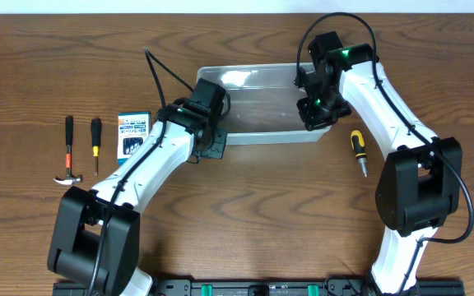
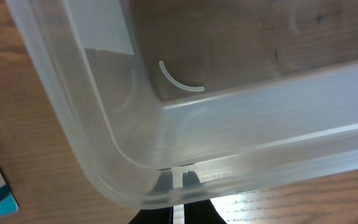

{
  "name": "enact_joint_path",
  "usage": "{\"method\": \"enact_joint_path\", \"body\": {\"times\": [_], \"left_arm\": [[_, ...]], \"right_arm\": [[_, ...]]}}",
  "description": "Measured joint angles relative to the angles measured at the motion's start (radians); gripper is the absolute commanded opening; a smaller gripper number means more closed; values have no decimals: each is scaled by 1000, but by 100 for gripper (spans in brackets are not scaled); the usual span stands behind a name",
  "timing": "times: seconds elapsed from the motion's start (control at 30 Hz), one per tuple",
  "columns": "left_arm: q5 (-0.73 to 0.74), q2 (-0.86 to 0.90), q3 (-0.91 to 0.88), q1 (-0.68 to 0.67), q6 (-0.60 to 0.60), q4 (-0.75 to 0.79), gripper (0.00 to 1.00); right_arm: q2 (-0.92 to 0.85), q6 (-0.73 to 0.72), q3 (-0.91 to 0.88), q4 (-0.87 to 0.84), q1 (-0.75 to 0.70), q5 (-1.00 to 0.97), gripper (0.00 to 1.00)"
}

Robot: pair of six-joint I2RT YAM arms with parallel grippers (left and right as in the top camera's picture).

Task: Pack container
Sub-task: 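Release the container and retract both grippers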

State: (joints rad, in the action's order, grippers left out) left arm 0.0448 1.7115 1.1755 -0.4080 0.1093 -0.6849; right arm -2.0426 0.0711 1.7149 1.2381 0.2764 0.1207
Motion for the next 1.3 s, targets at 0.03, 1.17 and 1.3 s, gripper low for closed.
{"method": "enact_joint_path", "body": {"times": [0.03,1.17,1.3], "left_arm": [[0,0,0,2,-3,5,6],[-135,-634,7,140,25,-417,98],[-135,-665,7,185,35,-437,98]], "right_arm": [[0,0,0,4,0,3,1],[100,-116,727,434,-28,-264,99],[222,-203,732,455,-116,-298,99]]}}
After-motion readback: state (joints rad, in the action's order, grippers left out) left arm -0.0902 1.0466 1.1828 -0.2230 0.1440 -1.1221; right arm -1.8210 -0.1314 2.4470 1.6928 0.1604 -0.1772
